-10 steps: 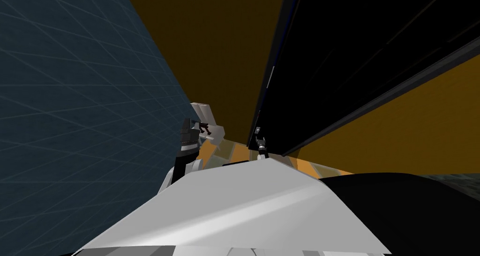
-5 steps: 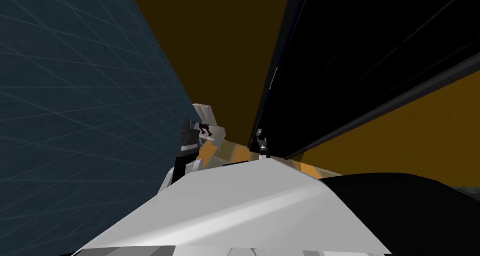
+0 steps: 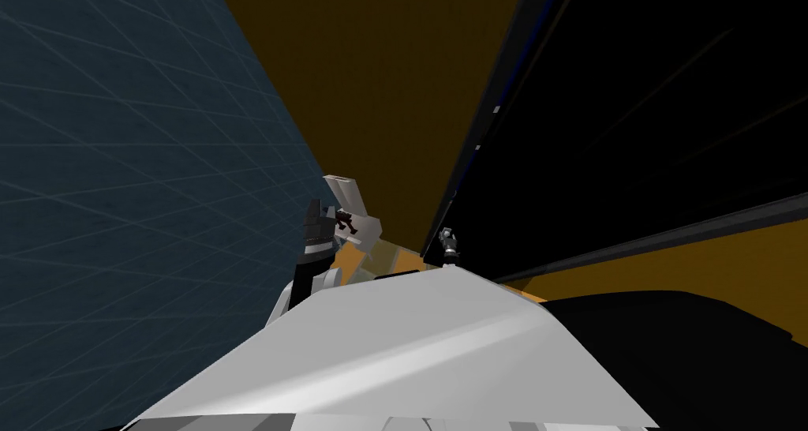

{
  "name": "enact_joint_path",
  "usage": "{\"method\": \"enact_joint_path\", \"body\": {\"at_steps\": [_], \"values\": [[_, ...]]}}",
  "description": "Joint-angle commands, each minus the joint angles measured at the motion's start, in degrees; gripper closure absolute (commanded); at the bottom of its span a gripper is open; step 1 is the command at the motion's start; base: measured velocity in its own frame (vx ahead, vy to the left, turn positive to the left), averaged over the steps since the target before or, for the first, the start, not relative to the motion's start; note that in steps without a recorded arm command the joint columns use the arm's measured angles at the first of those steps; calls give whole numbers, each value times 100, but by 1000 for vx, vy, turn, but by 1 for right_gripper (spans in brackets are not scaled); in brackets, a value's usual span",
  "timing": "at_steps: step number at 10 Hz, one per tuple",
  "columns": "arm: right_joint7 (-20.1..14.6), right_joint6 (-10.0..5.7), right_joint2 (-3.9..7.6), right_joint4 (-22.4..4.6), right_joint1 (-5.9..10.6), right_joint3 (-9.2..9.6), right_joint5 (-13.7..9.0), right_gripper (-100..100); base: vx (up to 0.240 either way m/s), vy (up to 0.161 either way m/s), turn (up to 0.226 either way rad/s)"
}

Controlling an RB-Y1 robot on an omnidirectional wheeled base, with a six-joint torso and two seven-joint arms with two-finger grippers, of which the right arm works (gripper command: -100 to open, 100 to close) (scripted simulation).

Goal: Pull the door open

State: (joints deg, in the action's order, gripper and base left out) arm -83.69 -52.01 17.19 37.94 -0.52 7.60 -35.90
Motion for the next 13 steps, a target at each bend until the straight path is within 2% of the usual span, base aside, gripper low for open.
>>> {"method": "enact_joint_path", "body": {"at_steps": [1,2,7,13], "values": [[0,0,0,0,0,0,0,-100,103,0,21],[0,0,0,0,0,0,0,100,-17,-3,-34],[0,0,0,0,0,0,0,100,-20,-2,2],[-504,-62,307,154,-170,469,189,100,-204,-22,93]]}}
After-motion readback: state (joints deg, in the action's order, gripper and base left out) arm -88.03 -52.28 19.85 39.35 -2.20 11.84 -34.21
